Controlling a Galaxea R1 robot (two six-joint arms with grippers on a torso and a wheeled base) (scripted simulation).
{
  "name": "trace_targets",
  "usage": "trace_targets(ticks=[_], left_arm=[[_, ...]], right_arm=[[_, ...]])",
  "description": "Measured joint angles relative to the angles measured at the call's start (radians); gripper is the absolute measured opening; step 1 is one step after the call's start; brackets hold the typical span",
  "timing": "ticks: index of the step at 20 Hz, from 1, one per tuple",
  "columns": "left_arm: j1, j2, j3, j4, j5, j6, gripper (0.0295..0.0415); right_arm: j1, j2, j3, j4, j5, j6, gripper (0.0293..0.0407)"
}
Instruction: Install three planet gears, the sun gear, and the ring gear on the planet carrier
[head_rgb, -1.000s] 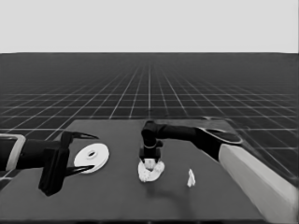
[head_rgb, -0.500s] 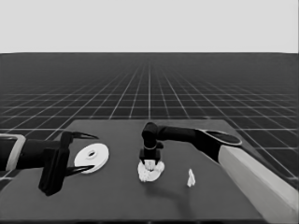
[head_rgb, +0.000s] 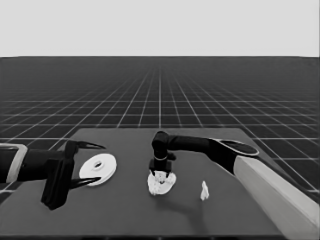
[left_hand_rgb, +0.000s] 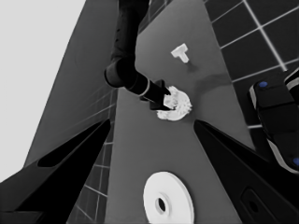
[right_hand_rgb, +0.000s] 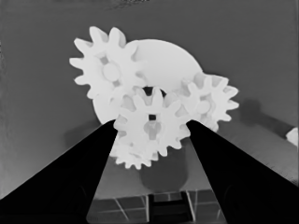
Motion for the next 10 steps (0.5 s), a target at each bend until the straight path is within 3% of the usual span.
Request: trace_targets(ticks=[10], left_arm=[[0.000,0.000,0.000,0.000,0.000,0.000,0.0385]], right_arm=[[0.000,0.000,0.000,0.000,0.000,0.105,0.0311]])
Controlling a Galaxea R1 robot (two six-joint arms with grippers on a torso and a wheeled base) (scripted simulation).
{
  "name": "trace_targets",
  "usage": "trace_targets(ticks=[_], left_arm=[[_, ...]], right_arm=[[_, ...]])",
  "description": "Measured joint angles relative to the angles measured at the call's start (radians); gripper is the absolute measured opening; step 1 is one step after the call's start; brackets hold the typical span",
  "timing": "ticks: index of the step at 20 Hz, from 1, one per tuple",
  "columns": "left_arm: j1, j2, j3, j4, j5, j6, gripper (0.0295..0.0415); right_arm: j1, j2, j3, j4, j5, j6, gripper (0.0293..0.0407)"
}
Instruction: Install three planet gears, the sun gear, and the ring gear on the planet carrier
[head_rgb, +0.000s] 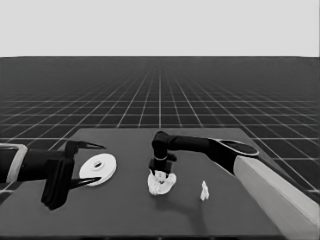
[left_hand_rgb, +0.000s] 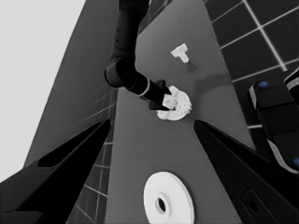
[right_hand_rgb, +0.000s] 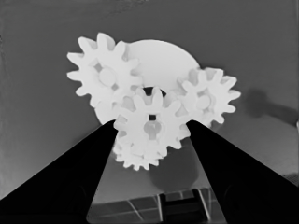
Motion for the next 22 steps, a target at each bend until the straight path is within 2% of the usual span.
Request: trace_targets(ticks=[22], left_arm=[[0.000,0.000,0.000,0.000,0.000,0.000,0.0385]], right_arm=[[-0.003,-0.001,0.000,0.000,0.000,0.230,0.0312]])
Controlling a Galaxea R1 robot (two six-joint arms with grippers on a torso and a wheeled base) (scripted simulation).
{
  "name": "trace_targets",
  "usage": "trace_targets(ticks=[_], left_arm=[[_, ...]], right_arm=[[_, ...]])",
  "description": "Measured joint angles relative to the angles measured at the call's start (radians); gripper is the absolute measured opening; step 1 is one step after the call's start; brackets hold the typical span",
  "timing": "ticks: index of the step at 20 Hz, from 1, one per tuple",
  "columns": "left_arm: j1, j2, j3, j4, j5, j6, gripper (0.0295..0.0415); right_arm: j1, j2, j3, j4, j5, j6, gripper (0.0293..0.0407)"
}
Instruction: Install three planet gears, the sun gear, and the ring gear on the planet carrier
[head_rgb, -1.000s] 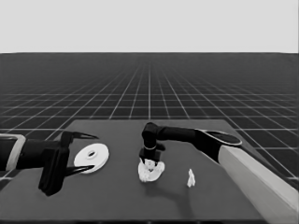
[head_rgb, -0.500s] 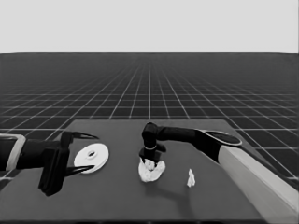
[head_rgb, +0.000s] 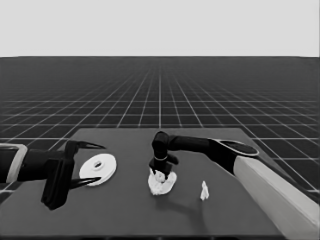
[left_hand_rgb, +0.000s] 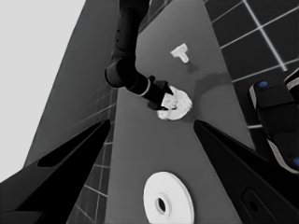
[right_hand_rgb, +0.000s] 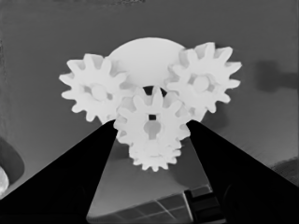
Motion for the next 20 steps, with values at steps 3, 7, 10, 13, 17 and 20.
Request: trace_targets(ticks=[3,7,10,13,17,20], left_arm=[[0.000,0.000,0.000,0.000,0.000,0.000,0.0385],[0.000,0.000,0.000,0.000,0.000,0.000,0.0385],[0.000,0.000,0.000,0.000,0.000,0.000,0.0385],[0.000,0.000,0.000,0.000,0.000,0.000,0.0385],[0.000,0.000,0.000,0.000,0.000,0.000,0.0385],[0.000,0.000,0.000,0.000,0.000,0.000,0.0385]], right_arm=[[0.000,0.000,0.000,0.000,0.000,0.031,0.0311],[0.000,0.000,0.000,0.000,0.000,0.073,0.0311],[0.000,0.000,0.000,0.000,0.000,0.105,0.0312],[0.000,0.000,0.000,0.000,0.000,0.136,0.0311],[0.000,0.000,0.000,0.000,0.000,0.178,0.0311],[0.000,0.000,0.000,0.000,0.000,0.209,0.0311]])
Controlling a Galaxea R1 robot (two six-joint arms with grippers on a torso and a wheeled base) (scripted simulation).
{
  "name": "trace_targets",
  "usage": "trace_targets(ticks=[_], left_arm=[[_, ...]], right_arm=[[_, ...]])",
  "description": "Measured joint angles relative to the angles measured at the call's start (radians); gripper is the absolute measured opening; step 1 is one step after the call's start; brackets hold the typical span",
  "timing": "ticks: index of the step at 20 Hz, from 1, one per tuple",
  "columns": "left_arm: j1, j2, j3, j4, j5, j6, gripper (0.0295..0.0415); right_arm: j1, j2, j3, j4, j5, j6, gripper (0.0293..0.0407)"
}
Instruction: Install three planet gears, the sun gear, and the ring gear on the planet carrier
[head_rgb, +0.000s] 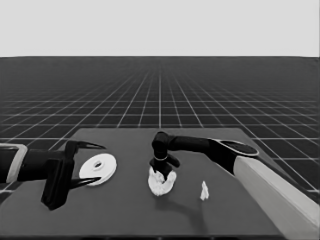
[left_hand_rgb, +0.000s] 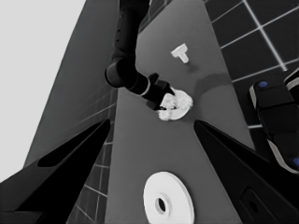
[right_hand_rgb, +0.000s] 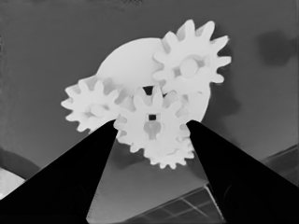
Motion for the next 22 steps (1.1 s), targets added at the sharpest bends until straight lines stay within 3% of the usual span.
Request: trace_targets(ticks=[22], left_arm=[[0.000,0.000,0.000,0.000,0.000,0.000,0.0385]], right_arm=[[0.000,0.000,0.000,0.000,0.000,0.230,0.0312]])
